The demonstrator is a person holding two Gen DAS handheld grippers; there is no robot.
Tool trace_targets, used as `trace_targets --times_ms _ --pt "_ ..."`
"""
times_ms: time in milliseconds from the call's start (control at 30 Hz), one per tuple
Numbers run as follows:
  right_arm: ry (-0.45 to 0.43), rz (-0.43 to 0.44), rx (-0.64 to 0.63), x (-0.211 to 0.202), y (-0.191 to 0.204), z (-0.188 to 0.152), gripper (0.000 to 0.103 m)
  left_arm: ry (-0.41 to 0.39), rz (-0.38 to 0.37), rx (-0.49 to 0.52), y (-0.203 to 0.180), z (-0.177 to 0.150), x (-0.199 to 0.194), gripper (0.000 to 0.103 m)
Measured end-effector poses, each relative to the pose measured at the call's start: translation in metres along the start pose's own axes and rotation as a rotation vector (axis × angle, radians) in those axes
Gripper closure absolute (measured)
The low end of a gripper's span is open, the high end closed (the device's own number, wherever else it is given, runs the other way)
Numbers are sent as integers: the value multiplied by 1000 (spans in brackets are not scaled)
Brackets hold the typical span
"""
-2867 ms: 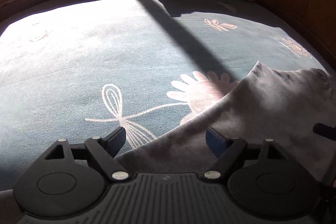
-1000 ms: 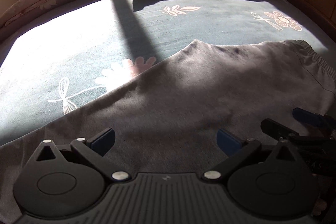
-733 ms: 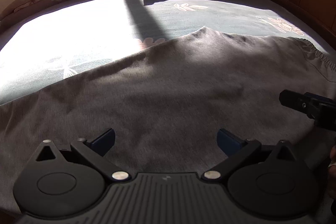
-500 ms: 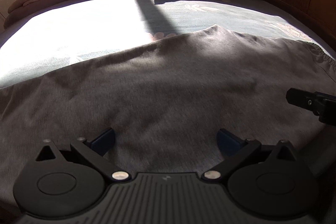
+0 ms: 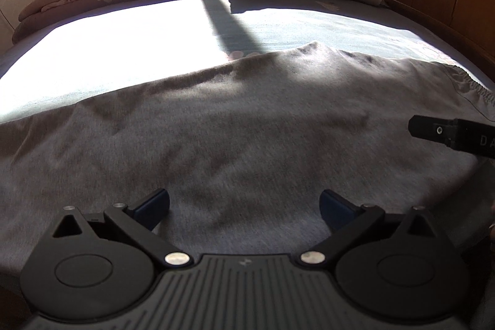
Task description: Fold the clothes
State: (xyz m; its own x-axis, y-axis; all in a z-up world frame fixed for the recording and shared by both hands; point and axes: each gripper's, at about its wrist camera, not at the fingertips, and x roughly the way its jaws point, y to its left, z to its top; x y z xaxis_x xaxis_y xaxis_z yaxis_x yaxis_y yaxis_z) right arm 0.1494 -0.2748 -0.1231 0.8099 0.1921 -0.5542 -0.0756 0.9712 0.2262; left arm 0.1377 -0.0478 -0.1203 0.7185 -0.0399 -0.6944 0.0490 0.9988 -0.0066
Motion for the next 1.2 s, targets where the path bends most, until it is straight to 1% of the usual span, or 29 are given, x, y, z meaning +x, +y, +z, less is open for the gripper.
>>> trace_targets --times_ms 67,133,200,233,300,333,433,500,567,633,667,767,833,933,967,1067,1167,1200 --pt "2 4 13 -1 -1 1 0 -50 32 3 3 -1 -8 1" --pt "6 22 28 -5 -2 3 0 -39 36 -8 9 -2 -6 1" --pt "16 55 35 -9 -1 7 0 -9 9 -52 18 -6 -1 1" --pt "18 74 26 -13 0 9 0 -7 1 -66 22 -9 -1 1" --pt "14 113 -1 -22 3 11 0 -20 -7 -43 23 -14 -6 1" --pt "2 137 -30 -27 4 11 0 -27 -19 -34 24 -14 -9 1" --pt "-52 202 -109 -40 9 8 0 -97 -3 -28 37 -5 -16 1" --pt "-86 226 -130 -42 10 5 0 -103 3 -58 54 4 -12 1" --pt "-81 246 -100 -36 10 5 0 -96 4 -98 70 9 -6 1" --pt "-61 251 -35 -26 9 6 0 -45 1 -192 95 6 3 1" --pt "-54 251 -13 -23 8 6 0 -58 -15 -218 104 0 2 1" --pt "-35 246 26 -15 10 6 0 -68 -39 -237 122 -11 -12 1" --pt "-19 244 27 -10 12 4 0 -74 -58 -257 141 -8 -22 1" --pt "16 232 1 -2 19 0 0 -120 -5 -327 185 11 -32 1" --pt "25 229 -13 0 22 -2 0 -128 -1 -370 205 19 -33 1" --pt "28 217 -41 2 27 -3 0 -136 -18 -555 272 35 -25 1" --pt "28 209 -50 3 28 -4 0 -113 -84 -731 328 36 -9 1" --pt "27 209 -47 3 28 -4 0 -108 -91 -768 340 34 -4 1"
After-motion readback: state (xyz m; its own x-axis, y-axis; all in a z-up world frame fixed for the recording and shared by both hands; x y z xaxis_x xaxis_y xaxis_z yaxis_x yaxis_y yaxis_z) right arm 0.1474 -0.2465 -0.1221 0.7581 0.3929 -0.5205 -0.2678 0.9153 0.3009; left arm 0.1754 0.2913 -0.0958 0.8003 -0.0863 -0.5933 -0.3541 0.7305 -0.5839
